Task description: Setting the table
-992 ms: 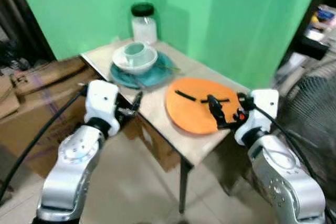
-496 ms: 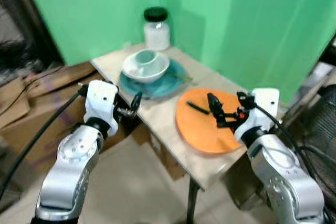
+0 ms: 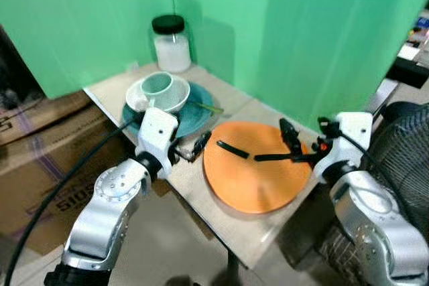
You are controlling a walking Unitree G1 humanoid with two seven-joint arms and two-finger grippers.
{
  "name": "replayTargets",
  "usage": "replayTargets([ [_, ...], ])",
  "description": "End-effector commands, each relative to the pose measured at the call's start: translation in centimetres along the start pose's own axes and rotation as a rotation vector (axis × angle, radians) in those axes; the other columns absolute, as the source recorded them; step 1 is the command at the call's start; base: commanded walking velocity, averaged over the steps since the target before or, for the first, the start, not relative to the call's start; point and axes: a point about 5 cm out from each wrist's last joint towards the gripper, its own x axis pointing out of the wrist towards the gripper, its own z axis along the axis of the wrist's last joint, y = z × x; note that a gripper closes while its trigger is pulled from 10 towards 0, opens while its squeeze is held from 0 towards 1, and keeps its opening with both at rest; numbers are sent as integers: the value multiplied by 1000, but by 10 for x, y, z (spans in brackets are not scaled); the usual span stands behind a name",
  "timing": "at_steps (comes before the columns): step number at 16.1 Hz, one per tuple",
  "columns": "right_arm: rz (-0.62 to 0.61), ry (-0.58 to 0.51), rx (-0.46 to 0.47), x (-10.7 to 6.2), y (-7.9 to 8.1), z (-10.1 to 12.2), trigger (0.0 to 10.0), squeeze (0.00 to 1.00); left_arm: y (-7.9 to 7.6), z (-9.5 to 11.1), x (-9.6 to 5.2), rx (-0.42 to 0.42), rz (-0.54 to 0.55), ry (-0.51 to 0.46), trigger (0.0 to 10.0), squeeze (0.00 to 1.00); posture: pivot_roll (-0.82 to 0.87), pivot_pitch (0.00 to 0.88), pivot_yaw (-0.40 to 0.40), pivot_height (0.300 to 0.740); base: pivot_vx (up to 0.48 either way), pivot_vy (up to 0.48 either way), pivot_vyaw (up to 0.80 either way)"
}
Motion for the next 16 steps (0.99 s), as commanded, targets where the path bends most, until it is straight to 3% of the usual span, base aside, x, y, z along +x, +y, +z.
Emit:
replayTargets([
  [1,7,12,8,1,-3,1,10000,0,-2,-6,1,27,-44,27,10000,0,89,0,29,740,0,0,0],
  [3,33,29,-2,5,-5,2,10000,0,-3,-25,-2,96,-125,120,10000,0,89,0,26,740,0,0,0],
  [7,64,65,-30,12,-9,-2,10000,0,7,-54,-5,147,-176,221,10000,0,93,0,25,740,0,0,0],
  [16,93,108,-4,15,-10,-8,10000,0,16,-83,1,190,-190,316,10000,0,93,0,38,740,0,0,0],
])
